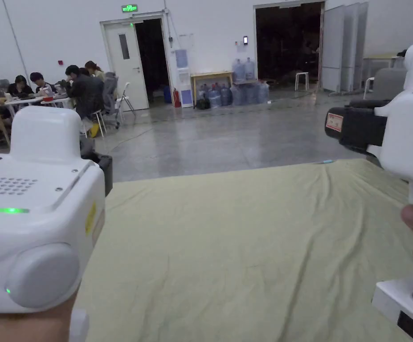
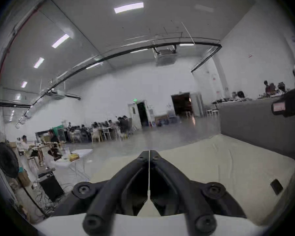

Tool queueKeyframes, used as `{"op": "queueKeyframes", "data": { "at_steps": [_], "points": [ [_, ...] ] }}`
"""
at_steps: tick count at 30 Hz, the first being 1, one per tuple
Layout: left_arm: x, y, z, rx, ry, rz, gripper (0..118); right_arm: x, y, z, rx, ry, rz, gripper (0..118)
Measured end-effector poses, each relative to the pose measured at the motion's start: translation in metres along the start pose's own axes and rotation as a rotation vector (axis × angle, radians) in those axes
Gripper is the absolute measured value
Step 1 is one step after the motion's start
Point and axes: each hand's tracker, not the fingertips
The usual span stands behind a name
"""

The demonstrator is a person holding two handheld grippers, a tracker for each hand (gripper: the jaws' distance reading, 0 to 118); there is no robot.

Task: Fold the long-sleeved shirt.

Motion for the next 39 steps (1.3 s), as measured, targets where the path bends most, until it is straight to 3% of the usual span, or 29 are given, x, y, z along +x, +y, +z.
{"op": "queueKeyframes", "data": {
  "at_steps": [3,9,17,27,29,35,36,37,38,39],
  "points": [
    [0.014,-0.018,0.002,-0.063,0.015,0.048,0,0.002,-0.011,0.0,0.019,-0.091,0.097,0],
    [0.038,-0.06,0.003,-0.2,0.006,0.156,0,0.015,-0.061,-0.016,-0.075,-0.167,0.155,0],
    [0.055,-0.076,0.009,-0.258,-0.001,0.194,0,0.009,-0.114,-0.018,-0.168,-0.16,0.13,0],
    [0.055,-0.064,0.016,-0.246,-0.034,0.203,0,-0.005,-0.109,-0.02,-0.179,-0.118,0.148,0],
    [0.054,-0.062,0.017,-0.245,-0.032,0.197,0,-0.003,-0.109,-0.019,-0.177,-0.088,0.111,0],
    [0.053,-0.062,0.015,-0.25,-0.047,0.21,0,-0.004,-0.11,-0.02,-0.178,-0.111,0.129,0],
    [0.052,-0.062,0.015,-0.256,-0.052,0.214,0,-0.003,-0.11,-0.02,-0.176,-0.112,0.128,7],
    [0.052,-0.063,0.014,-0.266,-0.058,0.218,0,-0.003,-0.109,-0.02,-0.176,-0.115,0.131,30],
    [0.052,-0.063,0.013,-0.272,-0.065,0.225,0,-0.002,-0.108,-0.021,-0.173,-0.107,0.13,63],
    [0.051,-0.062,0.013,-0.272,-0.064,0.236,20,-0.001,-0.106,-0.021,-0.167,-0.093,0.13,109]
  ]
}}
